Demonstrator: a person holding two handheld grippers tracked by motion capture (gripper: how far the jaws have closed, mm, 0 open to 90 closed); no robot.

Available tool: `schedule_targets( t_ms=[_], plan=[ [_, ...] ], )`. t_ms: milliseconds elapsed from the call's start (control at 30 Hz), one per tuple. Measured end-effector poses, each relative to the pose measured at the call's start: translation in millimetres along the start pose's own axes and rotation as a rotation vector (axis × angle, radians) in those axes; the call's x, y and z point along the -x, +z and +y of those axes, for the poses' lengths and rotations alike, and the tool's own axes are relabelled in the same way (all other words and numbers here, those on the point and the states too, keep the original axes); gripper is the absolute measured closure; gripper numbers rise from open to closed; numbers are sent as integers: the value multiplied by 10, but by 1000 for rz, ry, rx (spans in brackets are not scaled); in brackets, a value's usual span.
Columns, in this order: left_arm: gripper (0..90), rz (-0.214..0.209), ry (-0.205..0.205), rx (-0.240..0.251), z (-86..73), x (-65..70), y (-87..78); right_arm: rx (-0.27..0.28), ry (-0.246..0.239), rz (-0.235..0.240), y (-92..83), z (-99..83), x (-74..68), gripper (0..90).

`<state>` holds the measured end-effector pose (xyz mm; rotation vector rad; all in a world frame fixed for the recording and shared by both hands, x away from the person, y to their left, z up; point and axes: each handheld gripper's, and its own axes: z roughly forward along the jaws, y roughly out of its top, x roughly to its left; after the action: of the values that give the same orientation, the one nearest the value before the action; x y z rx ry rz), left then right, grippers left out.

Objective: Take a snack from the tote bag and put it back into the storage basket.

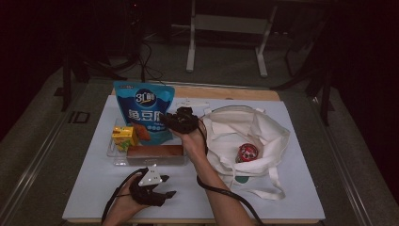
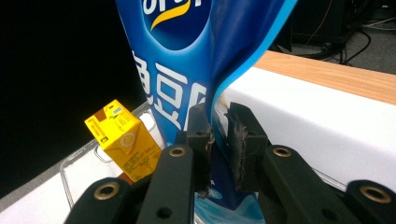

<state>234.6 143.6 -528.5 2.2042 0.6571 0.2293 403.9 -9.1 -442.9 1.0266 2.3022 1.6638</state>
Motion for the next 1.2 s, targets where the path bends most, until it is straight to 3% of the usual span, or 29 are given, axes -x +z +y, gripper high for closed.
schedule_targets(
  t_ms=[467, 733, 900, 1200],
  plan=[
    [395, -1, 3, -6, 0, 1, 18, -15, -11, -5, 43, 27, -27, 783],
    [394, 2, 4, -11, -4, -3, 17, -72, -34, -35, -10, 54, -6, 728],
    [394, 3, 7, -9, -6, -6, 8, -115, -92, -70, -37, 68, -55, 692],
    [394, 6, 7, -14, -7, -12, 18, -163, -118, -65, -147, 76, -21, 653]
  ],
)
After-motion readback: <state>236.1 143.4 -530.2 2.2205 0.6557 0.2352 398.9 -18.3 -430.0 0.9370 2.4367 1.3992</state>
